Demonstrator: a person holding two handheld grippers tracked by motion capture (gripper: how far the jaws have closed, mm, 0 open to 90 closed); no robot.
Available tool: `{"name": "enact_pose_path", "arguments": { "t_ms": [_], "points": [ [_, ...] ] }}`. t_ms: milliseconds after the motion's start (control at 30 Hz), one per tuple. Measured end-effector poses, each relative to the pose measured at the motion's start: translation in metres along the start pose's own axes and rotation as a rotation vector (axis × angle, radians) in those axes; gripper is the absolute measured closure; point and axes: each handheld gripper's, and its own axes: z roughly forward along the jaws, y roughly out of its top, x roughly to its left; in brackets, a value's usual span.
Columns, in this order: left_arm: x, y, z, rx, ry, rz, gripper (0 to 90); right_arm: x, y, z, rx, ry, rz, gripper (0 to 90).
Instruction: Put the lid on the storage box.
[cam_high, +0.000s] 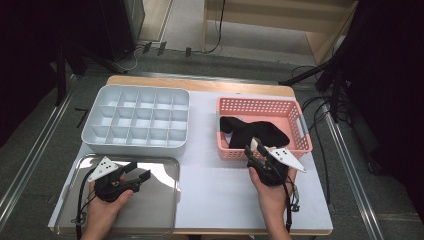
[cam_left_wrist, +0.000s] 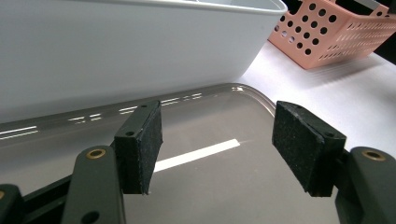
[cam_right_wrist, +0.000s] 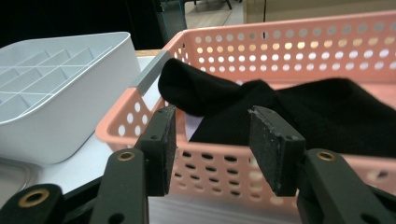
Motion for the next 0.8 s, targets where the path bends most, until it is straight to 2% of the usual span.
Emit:
{"name": "enact_pose_path", "arguments": {
  "t_ms": [67,167,467,600,800],
  "points": [
    [0.000,0.000,0.000,0.003,-0.003,-0.001,34.2,0.000,0.005,0.003,-0.009,0.004,0.011,51.9],
    [0.000,0.000,0.000,0.005,-0.005,-0.003,34.3,0.001,0.011,0.010,-0.005,-0.002,-0.005,52.0],
    [0.000,0.001,0.001,0.020,-0.011,0.007,34.9,0.000,0.019,0.036,0.035,-0.069,-0.056,51.0],
    [0.000,0.001,0.001,0.020,-0.013,0.007,35.1,0.001,0.025,0.045,0.056,-0.066,-0.043,46.0],
    [0.000,0.000,0.001,0.015,-0.010,0.009,35.3,0.007,0.032,0.057,0.062,-0.059,-0.053,46.3]
  ]
}}
